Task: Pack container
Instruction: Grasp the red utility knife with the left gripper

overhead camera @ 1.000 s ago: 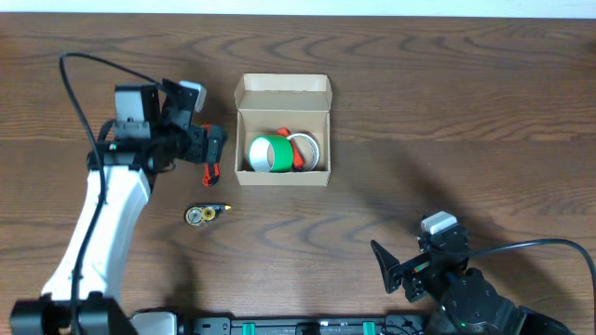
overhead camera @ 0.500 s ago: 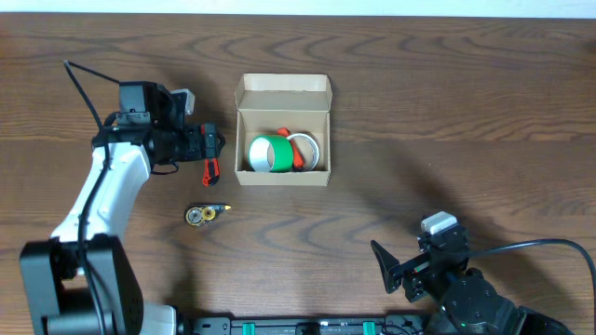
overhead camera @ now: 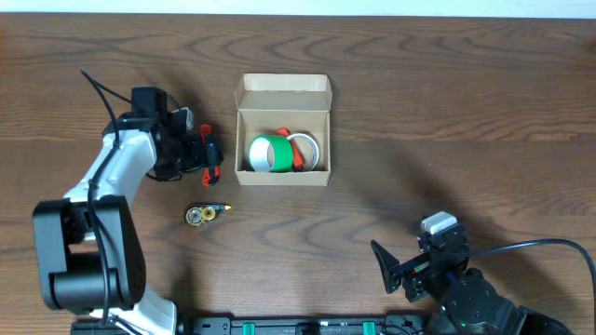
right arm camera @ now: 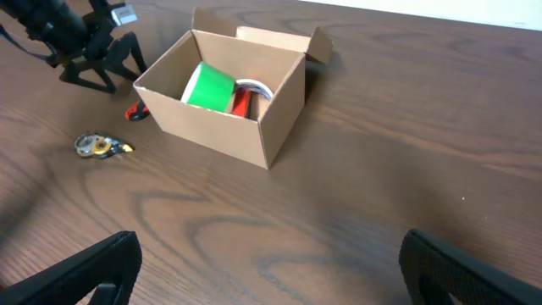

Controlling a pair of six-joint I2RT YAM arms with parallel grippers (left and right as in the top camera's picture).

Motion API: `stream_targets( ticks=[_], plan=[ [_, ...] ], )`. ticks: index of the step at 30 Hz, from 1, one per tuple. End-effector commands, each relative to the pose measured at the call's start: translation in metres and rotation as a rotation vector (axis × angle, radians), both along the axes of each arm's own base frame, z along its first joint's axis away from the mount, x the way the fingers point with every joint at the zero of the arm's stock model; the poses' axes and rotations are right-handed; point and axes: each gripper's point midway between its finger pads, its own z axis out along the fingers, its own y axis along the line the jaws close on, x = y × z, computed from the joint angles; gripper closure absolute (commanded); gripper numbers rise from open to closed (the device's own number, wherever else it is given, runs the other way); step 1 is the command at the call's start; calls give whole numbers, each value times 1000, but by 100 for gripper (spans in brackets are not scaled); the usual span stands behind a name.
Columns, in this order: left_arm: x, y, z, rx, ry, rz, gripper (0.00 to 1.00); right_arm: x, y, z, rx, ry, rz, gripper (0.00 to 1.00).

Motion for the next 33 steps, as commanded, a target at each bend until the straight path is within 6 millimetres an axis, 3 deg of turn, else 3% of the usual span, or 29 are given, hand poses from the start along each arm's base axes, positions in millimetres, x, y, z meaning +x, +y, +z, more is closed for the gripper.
stream_targets(
  ticks=[1,10,25,28,33],
  plan=[
    [5,8,-5,93,37,10,5,1,-2,0,8,-2,-16,1],
    [17,-6,-6,146,65,-41,4,1,-2,0,8,-2,-16,1],
    [10,-7,-32,168,146,-51,4,1,-2,0,8,-2,-16,1],
    [10,-10,-35,168,153,-60,0,1,-2,0,8,-2,-16,1],
    [10,-15,-37,172,158,-73,22,1,-2,0,8,-2,-16,1]
  ],
)
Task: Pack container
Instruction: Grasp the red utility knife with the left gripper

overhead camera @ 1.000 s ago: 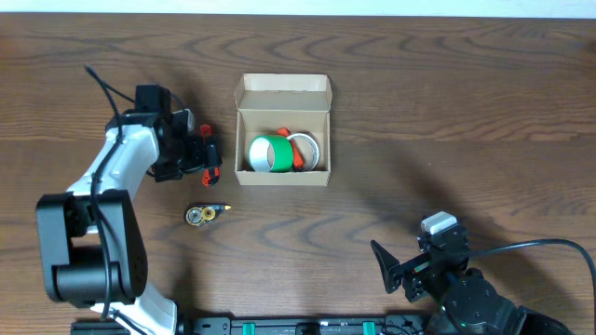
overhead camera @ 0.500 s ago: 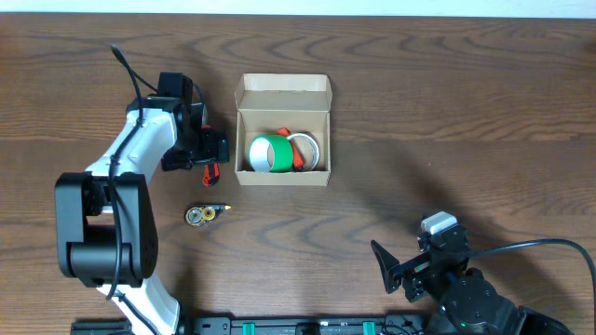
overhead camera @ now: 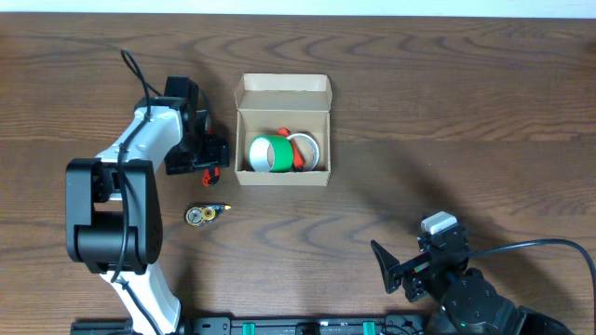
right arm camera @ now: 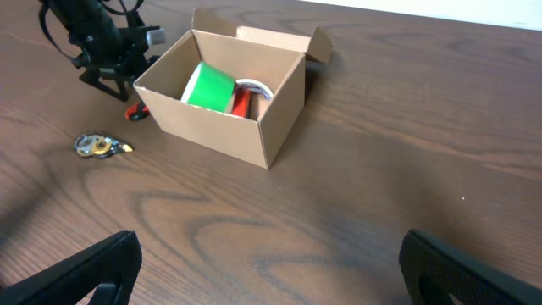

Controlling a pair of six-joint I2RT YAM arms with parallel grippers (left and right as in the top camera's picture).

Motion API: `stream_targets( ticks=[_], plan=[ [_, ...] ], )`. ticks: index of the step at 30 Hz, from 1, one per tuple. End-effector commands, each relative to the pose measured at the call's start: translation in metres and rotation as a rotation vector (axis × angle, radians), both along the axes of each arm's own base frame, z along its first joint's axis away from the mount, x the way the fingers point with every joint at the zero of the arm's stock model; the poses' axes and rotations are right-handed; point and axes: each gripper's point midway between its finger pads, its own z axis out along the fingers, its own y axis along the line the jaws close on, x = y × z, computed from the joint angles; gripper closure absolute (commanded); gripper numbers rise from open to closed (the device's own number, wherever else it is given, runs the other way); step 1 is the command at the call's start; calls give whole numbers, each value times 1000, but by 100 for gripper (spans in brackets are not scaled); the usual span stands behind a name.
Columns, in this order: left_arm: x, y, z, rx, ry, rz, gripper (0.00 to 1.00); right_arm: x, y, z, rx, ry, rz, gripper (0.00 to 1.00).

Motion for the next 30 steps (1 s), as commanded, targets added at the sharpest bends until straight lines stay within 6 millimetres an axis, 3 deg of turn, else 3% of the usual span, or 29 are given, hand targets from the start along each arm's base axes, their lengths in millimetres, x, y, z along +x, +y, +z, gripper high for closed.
stream_targets(
  ticks=[1,7,9,11,21,30],
  plan=[
    [3,-2,-3,7,6,-6,25,1,-2,0,8,-2,-16,1],
    [3,-2,-3,6,8,15,42,1,-2,0,8,-2,-16,1],
    [3,-2,-3,5,9,19,57,1,-2,0,8,-2,-16,1],
    [3,-2,-2,5,9,19,65,1,-2,0,8,-2,-16,1],
    [4,-2,-1,4,5,21,71,1,-2,0,8,-2,-16,1],
    [10,3,16,18,-39,54,73,1,-2,0,8,-2,-16,1]
  ],
)
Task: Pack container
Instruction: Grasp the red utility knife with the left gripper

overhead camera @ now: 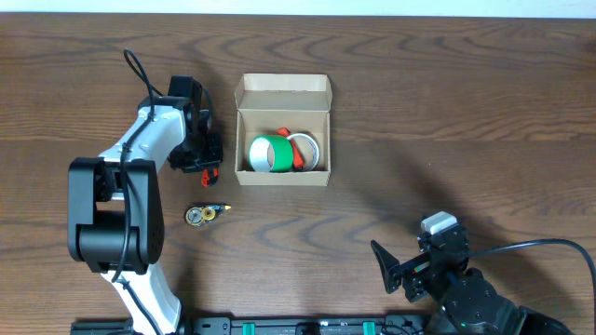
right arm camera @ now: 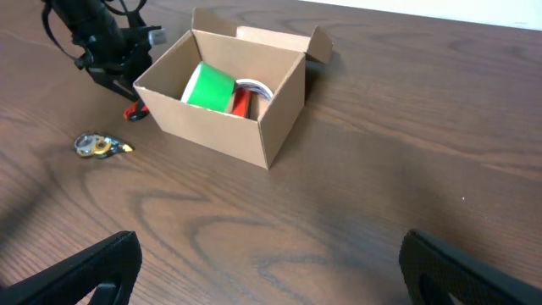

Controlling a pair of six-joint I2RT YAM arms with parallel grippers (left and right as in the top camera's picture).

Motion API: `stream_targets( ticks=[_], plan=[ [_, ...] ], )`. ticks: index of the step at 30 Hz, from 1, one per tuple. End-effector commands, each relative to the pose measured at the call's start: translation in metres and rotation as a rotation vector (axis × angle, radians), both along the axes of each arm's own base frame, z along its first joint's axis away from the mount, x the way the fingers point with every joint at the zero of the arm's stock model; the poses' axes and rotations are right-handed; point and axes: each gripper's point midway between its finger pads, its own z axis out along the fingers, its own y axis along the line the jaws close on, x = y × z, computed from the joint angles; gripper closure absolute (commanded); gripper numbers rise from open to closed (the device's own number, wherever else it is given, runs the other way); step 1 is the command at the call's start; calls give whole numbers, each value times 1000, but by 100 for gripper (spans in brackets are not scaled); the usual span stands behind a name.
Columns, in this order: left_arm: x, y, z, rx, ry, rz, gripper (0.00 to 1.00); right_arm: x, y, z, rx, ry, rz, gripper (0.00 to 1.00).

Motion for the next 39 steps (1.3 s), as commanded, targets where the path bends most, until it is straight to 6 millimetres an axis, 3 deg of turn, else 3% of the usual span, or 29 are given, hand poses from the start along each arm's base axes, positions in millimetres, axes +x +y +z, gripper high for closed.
stream_targets(
  ticks=[1,15,23,34,39],
  plan=[
    [10,5,16,18,-47,22,76,1,-2,0,8,-1,-16,1],
    [13,4,28,11,-77,40,76,1,-2,0,7,-1,-16,1],
    [19,4,29,12,-102,39,57,1,-2,0,7,-1,-16,1],
    [23,3,8,7,-65,90,56,1,-2,0,7,-1,-16,1],
    [22,7,7,25,-59,92,61,1,-2,0,7,-1,-16,1]
  ],
)
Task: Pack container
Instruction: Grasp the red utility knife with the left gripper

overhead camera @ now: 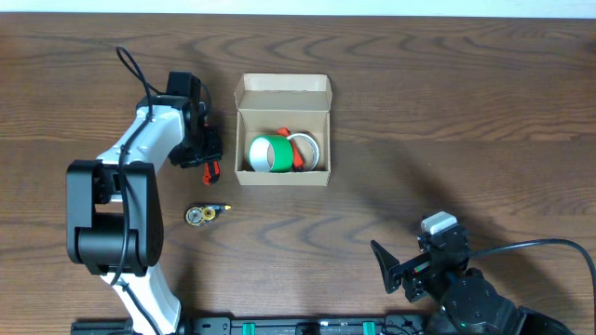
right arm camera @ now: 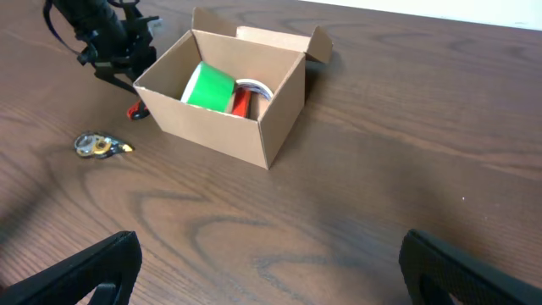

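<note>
An open cardboard box (overhead camera: 282,91) (right arm camera: 275,102) stands mid-table. It holds a green tape roll (overhead camera: 268,154) (right arm camera: 208,87), a white roll (overhead camera: 305,147) and a red item (right arm camera: 242,102). A small red and black object (overhead camera: 210,170) (right arm camera: 135,111) lies on the table just left of the box. My left gripper (overhead camera: 204,149) (right arm camera: 125,61) hangs right over that object, its finger gap hidden. A small yellow and clear tape dispenser (overhead camera: 202,214) (right arm camera: 99,146) lies nearer the front. My right gripper (right arm camera: 271,284) (overhead camera: 396,270) is open and empty, low at the front right.
The box's back flap (overhead camera: 284,84) stands open towards the far edge. The left arm (overhead camera: 140,149) reaches in from the front left, with a cable looping above it. Bare wooden table (overhead camera: 447,121) stretches to the right of the box.
My left gripper has shifted slightly towards the far side and sits a little higher beside the box. The red and black object lies in the same spot. The right arm has not moved.
At first my left gripper was open further left, low around the red and black object. Then the arm swung closer to the box's left wall. It has stayed over that object since, and the object has not moved on the table. The right gripper stayed open throughout.
</note>
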Controlling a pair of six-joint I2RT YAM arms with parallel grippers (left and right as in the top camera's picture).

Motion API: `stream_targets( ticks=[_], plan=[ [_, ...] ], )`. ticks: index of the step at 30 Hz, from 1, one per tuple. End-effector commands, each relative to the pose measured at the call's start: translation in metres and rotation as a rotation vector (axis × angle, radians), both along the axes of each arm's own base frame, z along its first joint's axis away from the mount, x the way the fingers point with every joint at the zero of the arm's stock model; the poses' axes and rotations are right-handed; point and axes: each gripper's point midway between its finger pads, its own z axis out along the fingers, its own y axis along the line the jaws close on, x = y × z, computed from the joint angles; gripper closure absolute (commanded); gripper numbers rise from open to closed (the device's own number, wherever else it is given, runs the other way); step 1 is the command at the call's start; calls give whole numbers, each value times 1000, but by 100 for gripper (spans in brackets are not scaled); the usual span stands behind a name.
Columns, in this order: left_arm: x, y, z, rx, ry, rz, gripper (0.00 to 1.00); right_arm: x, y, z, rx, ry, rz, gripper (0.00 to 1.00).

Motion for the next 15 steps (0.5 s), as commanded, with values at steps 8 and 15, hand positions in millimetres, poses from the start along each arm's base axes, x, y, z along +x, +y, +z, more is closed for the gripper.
stream_targets(
  ticks=[8,15],
  plan=[
    [2,-2,-14,25,36,0,60,1,-2,0,8,-2,-16,1],
    [-1,-4,-18,29,49,-6,80,1,-2,0,8,-2,-16,1]
  ],
)
